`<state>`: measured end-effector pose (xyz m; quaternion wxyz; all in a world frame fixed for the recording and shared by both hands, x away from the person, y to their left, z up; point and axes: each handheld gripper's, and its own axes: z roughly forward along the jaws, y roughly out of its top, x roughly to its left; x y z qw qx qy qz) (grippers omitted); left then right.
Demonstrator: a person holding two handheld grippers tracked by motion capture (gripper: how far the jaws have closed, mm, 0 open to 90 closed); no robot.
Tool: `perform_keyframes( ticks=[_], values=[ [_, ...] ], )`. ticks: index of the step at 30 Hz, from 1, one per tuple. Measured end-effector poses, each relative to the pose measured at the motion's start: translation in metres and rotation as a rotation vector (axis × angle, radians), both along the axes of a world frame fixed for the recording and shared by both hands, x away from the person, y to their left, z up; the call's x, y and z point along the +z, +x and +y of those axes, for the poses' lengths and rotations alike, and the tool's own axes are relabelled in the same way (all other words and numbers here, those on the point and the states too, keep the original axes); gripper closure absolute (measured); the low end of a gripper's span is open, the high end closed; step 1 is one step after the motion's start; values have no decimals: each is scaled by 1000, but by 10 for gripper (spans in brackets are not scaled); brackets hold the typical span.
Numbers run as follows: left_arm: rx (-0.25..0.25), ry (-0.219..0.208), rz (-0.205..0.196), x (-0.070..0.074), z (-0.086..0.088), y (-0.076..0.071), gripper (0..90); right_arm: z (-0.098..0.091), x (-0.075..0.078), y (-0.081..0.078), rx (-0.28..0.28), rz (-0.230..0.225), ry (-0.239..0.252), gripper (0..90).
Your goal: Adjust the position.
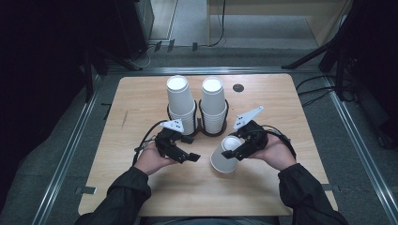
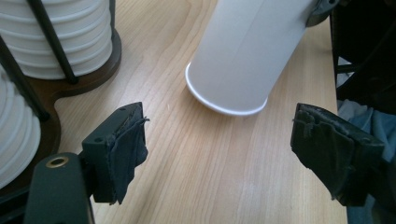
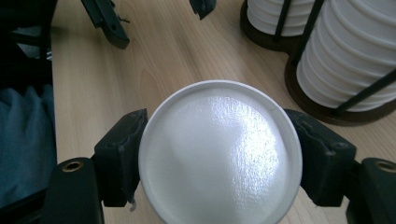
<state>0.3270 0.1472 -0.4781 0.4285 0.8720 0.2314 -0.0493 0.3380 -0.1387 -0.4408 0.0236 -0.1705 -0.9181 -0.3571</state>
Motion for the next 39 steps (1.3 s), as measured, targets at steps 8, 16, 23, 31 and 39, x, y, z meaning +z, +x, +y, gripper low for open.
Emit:
perform_keyframes(
  ticks=[8, 16, 23, 31, 39],
  values=[
    [-53, -13, 3, -4, -6, -1, 80, 9, -1, -4, 20, 15, 60, 267],
    [-109, 4, 1, -10, -18, -4, 0, 16, 1, -6, 32, 7, 90, 267],
    [-138, -6, 11, -14, -28, -2, 0, 17, 9, -7, 47, 10, 135, 268],
    [-192, 4, -6, -15, -41, -7, 0, 25, 21, -12, 76, 15, 179, 269],
    [-205, -6, -65, -10, -45, -14, 77, 27, 28, -14, 86, 24, 234, 270]
  ],
)
